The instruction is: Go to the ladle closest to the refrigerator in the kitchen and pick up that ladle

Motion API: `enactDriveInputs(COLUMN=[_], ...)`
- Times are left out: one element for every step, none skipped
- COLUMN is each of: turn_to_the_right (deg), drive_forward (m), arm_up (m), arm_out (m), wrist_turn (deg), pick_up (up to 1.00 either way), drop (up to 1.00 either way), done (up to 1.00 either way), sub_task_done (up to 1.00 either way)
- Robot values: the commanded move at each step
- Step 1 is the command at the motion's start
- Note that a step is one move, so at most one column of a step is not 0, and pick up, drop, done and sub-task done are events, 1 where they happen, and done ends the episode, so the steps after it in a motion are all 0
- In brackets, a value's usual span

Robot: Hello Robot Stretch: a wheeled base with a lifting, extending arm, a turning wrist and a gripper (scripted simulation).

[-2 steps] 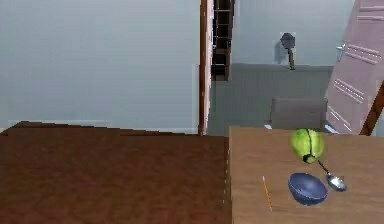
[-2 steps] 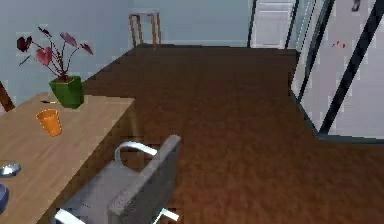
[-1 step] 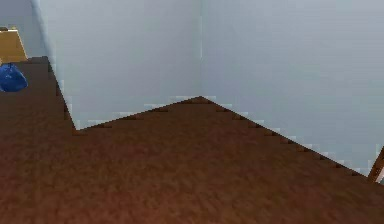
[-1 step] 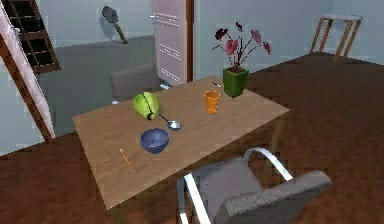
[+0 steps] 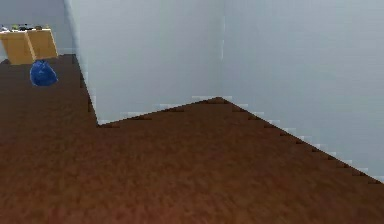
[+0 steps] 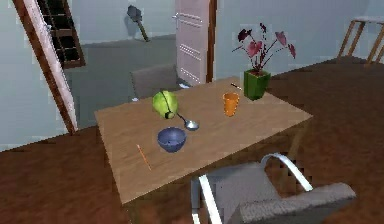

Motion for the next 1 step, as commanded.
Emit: enactDriveInputs(turn_to_the_right=[45.0], drive_forward=[0.00], arm_up=[0.00], arm_out=[0.00], wrist_turn=[0.0], pick_up=[0.00], drop=[0.00], done=[0.00], sub_task_done=[0.00])
